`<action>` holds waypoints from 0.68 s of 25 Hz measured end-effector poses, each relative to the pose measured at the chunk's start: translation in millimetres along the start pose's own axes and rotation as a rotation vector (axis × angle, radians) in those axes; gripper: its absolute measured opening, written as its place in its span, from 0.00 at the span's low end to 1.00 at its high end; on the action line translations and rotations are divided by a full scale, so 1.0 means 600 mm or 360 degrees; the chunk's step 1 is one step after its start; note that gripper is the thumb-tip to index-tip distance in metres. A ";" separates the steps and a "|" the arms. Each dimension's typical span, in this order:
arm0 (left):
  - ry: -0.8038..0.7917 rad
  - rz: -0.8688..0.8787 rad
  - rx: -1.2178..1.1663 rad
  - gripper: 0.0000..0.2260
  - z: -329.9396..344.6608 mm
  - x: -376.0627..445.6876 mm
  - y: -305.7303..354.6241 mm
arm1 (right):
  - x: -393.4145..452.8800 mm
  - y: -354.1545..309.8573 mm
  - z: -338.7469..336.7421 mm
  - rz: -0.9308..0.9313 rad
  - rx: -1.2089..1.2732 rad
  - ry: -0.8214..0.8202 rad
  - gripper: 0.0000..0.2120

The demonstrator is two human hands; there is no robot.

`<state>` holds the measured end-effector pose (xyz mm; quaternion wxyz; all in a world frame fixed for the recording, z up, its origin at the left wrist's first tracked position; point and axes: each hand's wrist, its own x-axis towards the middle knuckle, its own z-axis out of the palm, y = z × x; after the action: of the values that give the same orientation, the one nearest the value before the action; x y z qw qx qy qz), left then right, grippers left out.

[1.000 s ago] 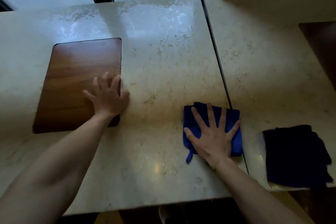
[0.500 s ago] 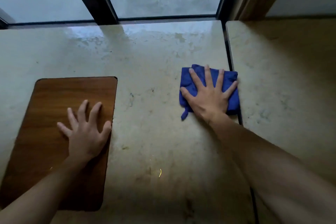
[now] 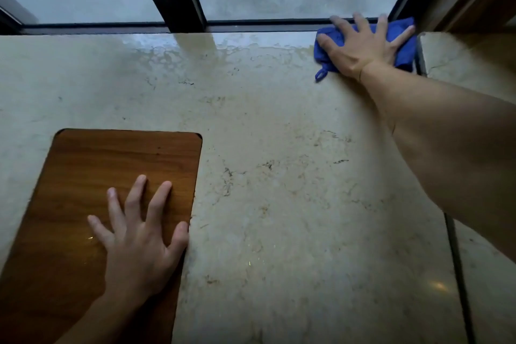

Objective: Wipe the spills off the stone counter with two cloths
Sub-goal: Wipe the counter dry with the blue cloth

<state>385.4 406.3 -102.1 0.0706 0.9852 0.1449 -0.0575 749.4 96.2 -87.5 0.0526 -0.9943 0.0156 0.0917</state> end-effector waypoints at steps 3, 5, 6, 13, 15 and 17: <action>0.0012 0.0012 -0.0024 0.33 -0.001 -0.001 0.001 | -0.058 -0.020 0.011 -0.0084 -0.0063 0.0035 0.33; 0.0023 0.0023 -0.0026 0.33 -0.002 0.002 0.000 | -0.116 -0.044 0.027 -0.0182 -0.0084 0.0031 0.32; 0.0022 0.0031 -0.0037 0.33 -0.003 0.001 0.001 | -0.155 -0.053 0.037 -0.0269 -0.0093 0.0037 0.31; 0.0069 0.0054 -0.0067 0.30 0.000 0.011 -0.003 | -0.564 -0.048 0.127 -0.0622 -0.0113 0.0149 0.28; 0.0059 0.0128 -0.0158 0.25 -0.010 -0.007 -0.006 | -0.726 -0.023 0.158 -0.0592 -0.0112 0.0193 0.28; 0.0105 0.0193 -0.0252 0.22 -0.025 -0.045 -0.020 | -0.885 0.011 0.188 -0.0522 -0.0148 0.0178 0.29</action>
<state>357.6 412.7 -85.0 0.1469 0.9849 0.0913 -0.0091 207.2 112.9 -100.6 0.0200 -0.9884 -0.1482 0.0272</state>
